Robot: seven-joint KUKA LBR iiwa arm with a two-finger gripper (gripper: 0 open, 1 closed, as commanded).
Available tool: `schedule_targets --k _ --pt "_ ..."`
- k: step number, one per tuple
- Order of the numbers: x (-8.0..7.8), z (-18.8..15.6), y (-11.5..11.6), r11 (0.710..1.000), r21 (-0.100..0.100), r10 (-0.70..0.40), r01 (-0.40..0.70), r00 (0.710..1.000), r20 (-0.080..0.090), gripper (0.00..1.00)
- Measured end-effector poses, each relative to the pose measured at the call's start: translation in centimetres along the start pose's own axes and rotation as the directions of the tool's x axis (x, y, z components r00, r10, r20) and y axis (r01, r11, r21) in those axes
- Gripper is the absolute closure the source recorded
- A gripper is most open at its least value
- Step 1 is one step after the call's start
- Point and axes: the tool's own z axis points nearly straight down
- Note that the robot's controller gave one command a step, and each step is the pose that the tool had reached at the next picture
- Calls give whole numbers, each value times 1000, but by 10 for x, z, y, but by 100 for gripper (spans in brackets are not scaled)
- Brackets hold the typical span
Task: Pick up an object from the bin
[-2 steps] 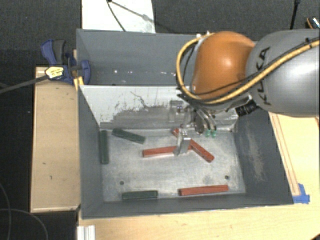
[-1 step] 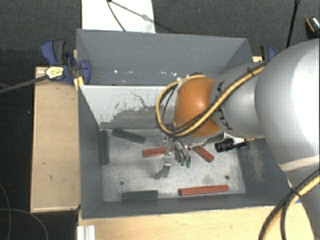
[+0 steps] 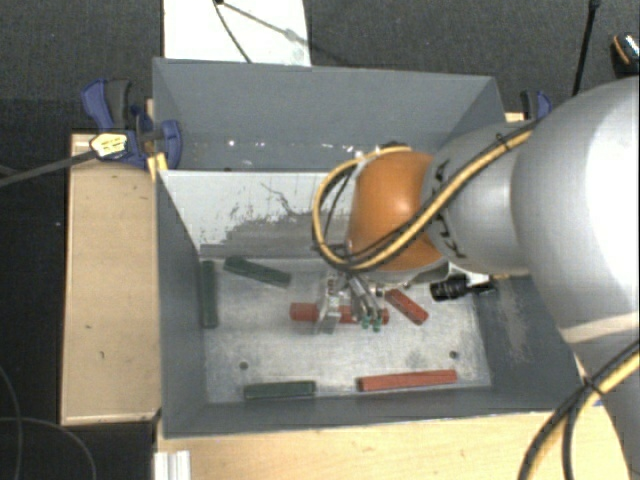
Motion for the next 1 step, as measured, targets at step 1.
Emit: schedule_targets --k 1 --pt "5 -121 29 996 -2 -90 91 996 7 100"
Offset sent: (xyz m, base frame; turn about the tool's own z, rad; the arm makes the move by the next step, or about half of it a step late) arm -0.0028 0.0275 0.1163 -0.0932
